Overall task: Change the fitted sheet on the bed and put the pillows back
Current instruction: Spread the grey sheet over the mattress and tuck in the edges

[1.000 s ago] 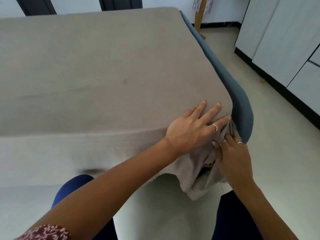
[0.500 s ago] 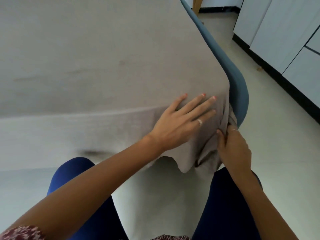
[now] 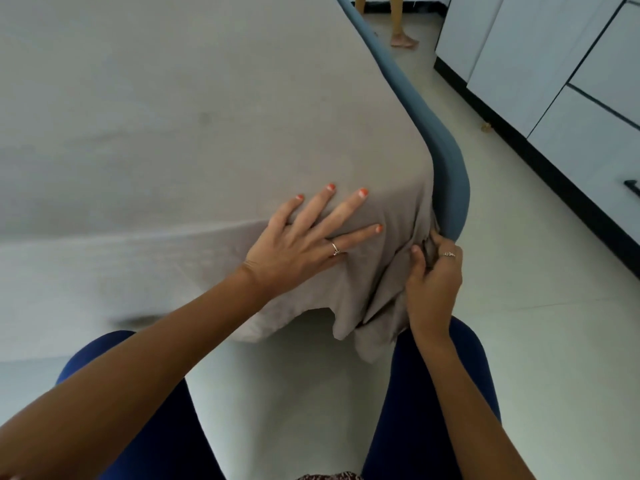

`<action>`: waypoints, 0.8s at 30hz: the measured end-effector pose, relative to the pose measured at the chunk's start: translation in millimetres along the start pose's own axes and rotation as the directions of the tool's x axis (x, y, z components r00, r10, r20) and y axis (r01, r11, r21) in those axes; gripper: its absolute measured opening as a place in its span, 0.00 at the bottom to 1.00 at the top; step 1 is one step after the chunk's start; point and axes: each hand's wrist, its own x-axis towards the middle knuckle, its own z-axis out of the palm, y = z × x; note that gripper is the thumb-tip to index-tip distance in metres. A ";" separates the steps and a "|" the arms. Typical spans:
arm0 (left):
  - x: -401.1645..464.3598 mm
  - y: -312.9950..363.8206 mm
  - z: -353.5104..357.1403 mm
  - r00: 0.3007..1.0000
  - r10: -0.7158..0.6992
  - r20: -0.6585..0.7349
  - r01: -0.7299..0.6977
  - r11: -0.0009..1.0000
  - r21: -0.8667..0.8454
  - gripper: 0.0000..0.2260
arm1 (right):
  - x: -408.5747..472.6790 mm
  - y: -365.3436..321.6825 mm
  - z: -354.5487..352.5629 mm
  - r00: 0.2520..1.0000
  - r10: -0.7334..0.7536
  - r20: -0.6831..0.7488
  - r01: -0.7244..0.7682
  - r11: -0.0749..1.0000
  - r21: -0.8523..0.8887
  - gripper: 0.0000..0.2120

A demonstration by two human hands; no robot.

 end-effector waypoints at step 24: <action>33.0 -28.8 -10.5 0.906 0.395 0.154 -0.414 0.903 0.118 0.25 | 6.8 -102.2 44.4 0.775 0.351 0.526 -0.587 0.091 0.804 0.38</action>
